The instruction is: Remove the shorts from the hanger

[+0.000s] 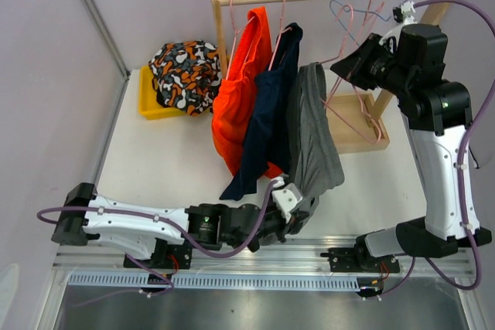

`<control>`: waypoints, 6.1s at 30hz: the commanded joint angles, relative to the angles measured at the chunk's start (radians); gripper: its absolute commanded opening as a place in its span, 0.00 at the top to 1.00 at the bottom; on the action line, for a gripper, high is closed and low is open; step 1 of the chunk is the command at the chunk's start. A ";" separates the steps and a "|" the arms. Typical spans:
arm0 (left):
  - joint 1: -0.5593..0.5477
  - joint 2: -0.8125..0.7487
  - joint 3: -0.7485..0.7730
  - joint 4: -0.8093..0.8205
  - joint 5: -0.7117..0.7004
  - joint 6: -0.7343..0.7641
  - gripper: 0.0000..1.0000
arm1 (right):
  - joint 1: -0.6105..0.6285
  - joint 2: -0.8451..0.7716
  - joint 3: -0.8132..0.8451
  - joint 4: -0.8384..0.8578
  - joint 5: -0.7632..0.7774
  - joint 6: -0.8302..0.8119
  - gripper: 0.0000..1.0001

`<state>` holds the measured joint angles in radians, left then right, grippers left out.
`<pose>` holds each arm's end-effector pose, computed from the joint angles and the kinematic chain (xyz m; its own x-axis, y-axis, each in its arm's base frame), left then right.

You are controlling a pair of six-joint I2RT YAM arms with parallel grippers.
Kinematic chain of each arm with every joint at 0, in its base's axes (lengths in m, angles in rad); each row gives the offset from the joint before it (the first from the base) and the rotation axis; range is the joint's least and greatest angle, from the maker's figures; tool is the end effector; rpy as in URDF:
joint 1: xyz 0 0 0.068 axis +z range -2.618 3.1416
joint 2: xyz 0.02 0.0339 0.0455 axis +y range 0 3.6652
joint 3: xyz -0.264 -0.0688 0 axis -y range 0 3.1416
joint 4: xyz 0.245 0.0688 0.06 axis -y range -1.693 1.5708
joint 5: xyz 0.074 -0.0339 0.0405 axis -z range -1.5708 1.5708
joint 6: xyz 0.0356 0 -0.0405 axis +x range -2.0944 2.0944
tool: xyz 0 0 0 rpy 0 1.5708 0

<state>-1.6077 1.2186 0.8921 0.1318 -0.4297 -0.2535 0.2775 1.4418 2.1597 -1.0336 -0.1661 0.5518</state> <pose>0.0043 -0.2849 0.3190 -0.2247 0.0931 -0.9700 0.8958 0.4114 -0.1680 0.2242 0.0700 0.5478 -0.4752 0.4022 -0.7826 -0.2023 0.8157 0.5420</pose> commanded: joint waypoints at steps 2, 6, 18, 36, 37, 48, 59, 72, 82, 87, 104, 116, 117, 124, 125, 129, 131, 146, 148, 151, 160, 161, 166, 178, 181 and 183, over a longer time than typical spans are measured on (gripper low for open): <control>0.080 0.060 0.215 -0.098 -0.121 0.052 1.00 | -0.014 -0.162 -0.078 0.162 0.013 0.016 1.00; 0.210 0.116 0.356 -0.124 -0.145 0.106 1.00 | -0.015 -0.300 -0.147 0.060 -0.001 0.014 1.00; 0.367 0.174 0.558 -0.379 -0.093 0.060 1.00 | -0.015 -0.373 -0.104 -0.089 0.005 -0.016 1.00; -0.116 -0.209 0.376 -1.495 -0.480 -0.792 1.00 | -0.037 0.080 0.167 0.248 0.059 0.006 1.00; -0.126 -0.212 0.404 -1.530 -0.489 -0.822 1.00 | -0.037 0.094 0.155 0.259 0.059 0.010 1.00; -0.133 -0.252 0.644 -1.601 -0.639 -0.658 1.00 | -0.037 0.105 -0.047 0.354 0.034 -0.012 1.00; -0.127 -0.217 1.070 -0.923 -0.759 0.345 1.00 | -0.050 -0.107 -0.438 0.446 0.014 -0.015 1.00; -0.127 -0.223 1.030 0.213 -0.742 1.422 1.00 | -0.086 -0.152 -0.569 0.461 -0.009 -0.030 0.01; -0.037 -0.185 0.874 0.078 -0.756 1.472 1.00 | -0.081 -0.142 -0.572 0.463 -0.050 -0.033 0.01; 0.242 -0.140 0.896 -0.249 -0.655 1.140 1.00 | -0.084 -0.147 -0.534 0.411 -0.056 -0.069 0.01; 1.357 0.369 1.525 -0.604 -0.012 0.432 1.00 | -0.089 -0.501 -0.768 0.455 -0.147 -0.099 0.01; 1.485 0.682 1.556 -0.092 0.272 0.249 1.00 | -0.084 -0.649 -1.022 0.598 -0.251 -0.070 0.01; 1.493 0.734 1.552 -0.093 0.275 0.212 1.00 | -0.084 -0.652 -1.022 0.593 -0.244 -0.085 0.01; 1.514 0.717 1.016 0.146 0.240 0.062 0.98 | -0.083 -0.644 -1.031 0.580 -0.230 -0.096 0.01; 1.514 0.728 0.975 0.143 0.205 0.044 0.95 | -0.083 -0.643 -1.028 0.581 -0.234 -0.093 0.01; 1.551 0.811 0.975 0.014 0.169 -0.044 0.47 | -0.077 -0.662 -1.018 0.584 -0.253 -0.099 0.01; 1.574 0.846 0.973 -0.026 0.193 -0.119 0.10 | -0.075 -0.687 -1.009 0.577 -0.247 -0.110 0.01; 1.605 0.267 0.574 -0.113 0.325 -0.127 0.01 | -0.074 -0.690 -0.738 0.517 -0.288 -0.136 0.01; 1.605 0.127 0.515 -0.124 0.344 -0.119 0.01 | -0.072 -0.666 -0.709 0.571 -0.332 -0.099 0.01; 1.605 -0.078 0.290 -0.124 0.353 -0.125 0.01 | -0.072 -0.611 -0.676 0.694 -0.401 -0.032 0.01; 1.594 -0.540 -0.033 -0.437 0.422 -0.135 0.01 | 0.087 -0.312 -0.396 0.722 -0.221 -0.088 0.01; 1.594 -0.600 -0.062 -0.460 0.422 -0.135 0.01 | 0.138 -0.249 -0.364 0.706 -0.122 -0.122 0.01; 1.594 -0.689 -0.102 -0.621 0.450 -0.067 0.01 | 0.261 -0.074 -0.190 0.630 0.133 -0.213 0.03; 1.592 -0.754 -0.171 -0.609 0.496 -0.062 0.01 | 0.319 0.041 -0.253 0.693 0.341 -0.214 0.05; 1.594 -0.754 -0.173 -0.604 0.500 -0.064 0.01 | 0.324 0.075 -0.250 0.701 0.347 -0.205 0.07; 1.592 -0.760 -0.176 -0.601 0.500 -0.066 0.01 | 0.327 0.094 -0.247 0.710 0.349 -0.201 0.09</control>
<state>-0.0109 0.4622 0.7216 -0.4915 0.0357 -0.3309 0.5953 1.5070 1.9110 -0.3851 0.1463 0.3416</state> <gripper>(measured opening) 0.994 0.917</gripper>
